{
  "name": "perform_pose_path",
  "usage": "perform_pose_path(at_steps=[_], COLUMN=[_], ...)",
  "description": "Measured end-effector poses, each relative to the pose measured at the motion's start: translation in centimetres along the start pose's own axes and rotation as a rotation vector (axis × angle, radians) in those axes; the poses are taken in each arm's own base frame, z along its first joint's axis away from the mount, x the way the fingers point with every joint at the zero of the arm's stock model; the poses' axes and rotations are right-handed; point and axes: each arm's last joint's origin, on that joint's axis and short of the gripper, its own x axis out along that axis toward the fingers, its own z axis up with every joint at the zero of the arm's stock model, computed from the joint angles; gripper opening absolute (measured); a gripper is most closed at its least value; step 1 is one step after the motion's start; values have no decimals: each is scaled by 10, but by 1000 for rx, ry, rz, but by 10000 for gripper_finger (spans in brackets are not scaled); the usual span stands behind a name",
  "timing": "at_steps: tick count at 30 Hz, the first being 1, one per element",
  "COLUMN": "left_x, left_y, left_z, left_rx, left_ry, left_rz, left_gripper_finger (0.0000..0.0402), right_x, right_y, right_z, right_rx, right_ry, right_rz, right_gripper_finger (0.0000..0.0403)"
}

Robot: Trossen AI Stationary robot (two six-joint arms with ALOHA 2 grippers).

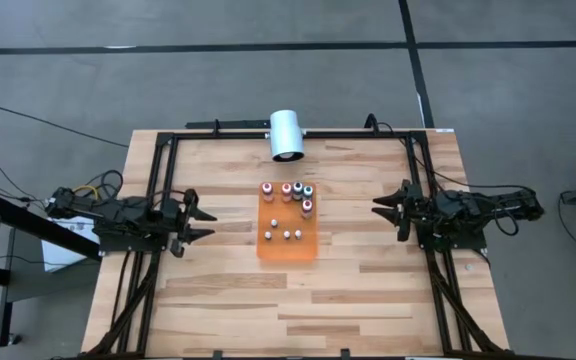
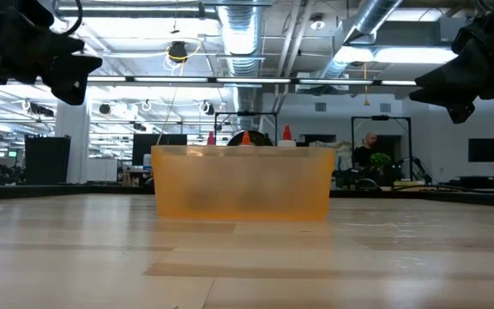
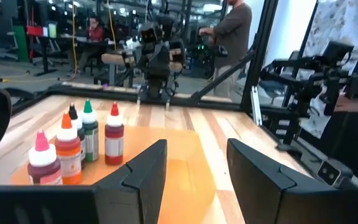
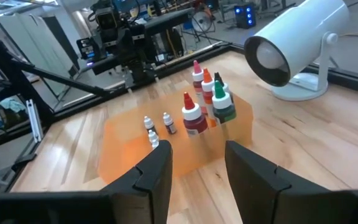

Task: Pick & Place food coloring
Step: Return to Home Position

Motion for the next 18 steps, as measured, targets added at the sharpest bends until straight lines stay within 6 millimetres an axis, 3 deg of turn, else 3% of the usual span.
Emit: perform_pose_path(at_steps=[18], left_x=[0], left_y=[0], left_z=[-1], left_rx=[-1], left_ry=[11], left_rz=[1], left_gripper_finger=[160], right_x=[0], right_y=[0], right_z=[0], right_rx=[0], right_ry=[0], right_rz=[0], right_gripper_finger=[136])
